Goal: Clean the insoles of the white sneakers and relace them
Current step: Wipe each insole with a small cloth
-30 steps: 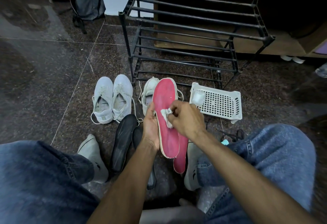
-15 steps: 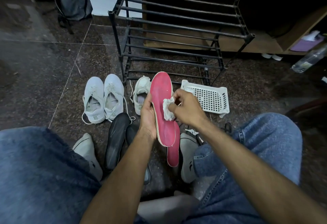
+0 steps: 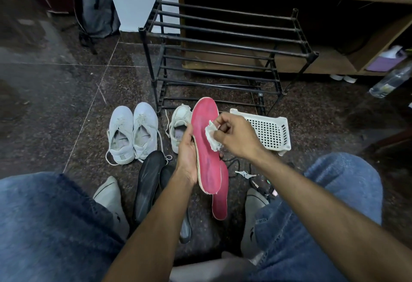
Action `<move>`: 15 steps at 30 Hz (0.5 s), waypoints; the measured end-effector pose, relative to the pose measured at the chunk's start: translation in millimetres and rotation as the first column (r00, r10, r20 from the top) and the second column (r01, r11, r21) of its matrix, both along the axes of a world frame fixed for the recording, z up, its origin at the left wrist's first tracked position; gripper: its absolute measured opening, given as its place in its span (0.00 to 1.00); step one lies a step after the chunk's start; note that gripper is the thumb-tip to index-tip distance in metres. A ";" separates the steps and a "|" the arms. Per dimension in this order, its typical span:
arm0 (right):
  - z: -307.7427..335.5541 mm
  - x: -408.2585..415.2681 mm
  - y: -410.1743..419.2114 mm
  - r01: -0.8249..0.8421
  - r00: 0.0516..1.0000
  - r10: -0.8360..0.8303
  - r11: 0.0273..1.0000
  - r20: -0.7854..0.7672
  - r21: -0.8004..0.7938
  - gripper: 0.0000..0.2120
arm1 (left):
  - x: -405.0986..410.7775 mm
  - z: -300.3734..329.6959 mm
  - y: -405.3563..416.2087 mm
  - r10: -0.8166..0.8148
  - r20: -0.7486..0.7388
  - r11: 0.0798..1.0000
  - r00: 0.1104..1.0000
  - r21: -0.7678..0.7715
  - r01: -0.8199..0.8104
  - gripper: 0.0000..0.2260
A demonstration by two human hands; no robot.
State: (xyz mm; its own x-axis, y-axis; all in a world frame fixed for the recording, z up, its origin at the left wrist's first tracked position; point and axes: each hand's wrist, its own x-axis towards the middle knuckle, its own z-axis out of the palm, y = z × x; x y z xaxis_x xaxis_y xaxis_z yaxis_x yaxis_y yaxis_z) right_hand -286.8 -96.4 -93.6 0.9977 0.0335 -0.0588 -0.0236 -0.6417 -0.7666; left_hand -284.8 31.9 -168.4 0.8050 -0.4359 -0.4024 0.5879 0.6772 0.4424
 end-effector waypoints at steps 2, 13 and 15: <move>-8.8 -4.7 3.9 0.007 0.999 -0.007 1.000 0.050 0.015 0.06 | -3.5 -1.4 1.1 -0.007 -0.003 1.000 1.000 -0.005 0.007 0.29; -37.3 -14.0 7.8 -0.309 0.942 0.303 0.951 -0.146 -0.023 0.17 | -0.7 -15.2 9.6 -0.002 -0.111 0.998 0.994 -0.065 -0.006 0.29; -33.6 -11.1 9.3 -0.287 0.957 0.277 0.944 -0.085 -0.162 0.14 | -1.8 -15.4 6.3 0.020 -0.127 0.997 0.992 -0.069 -0.029 0.27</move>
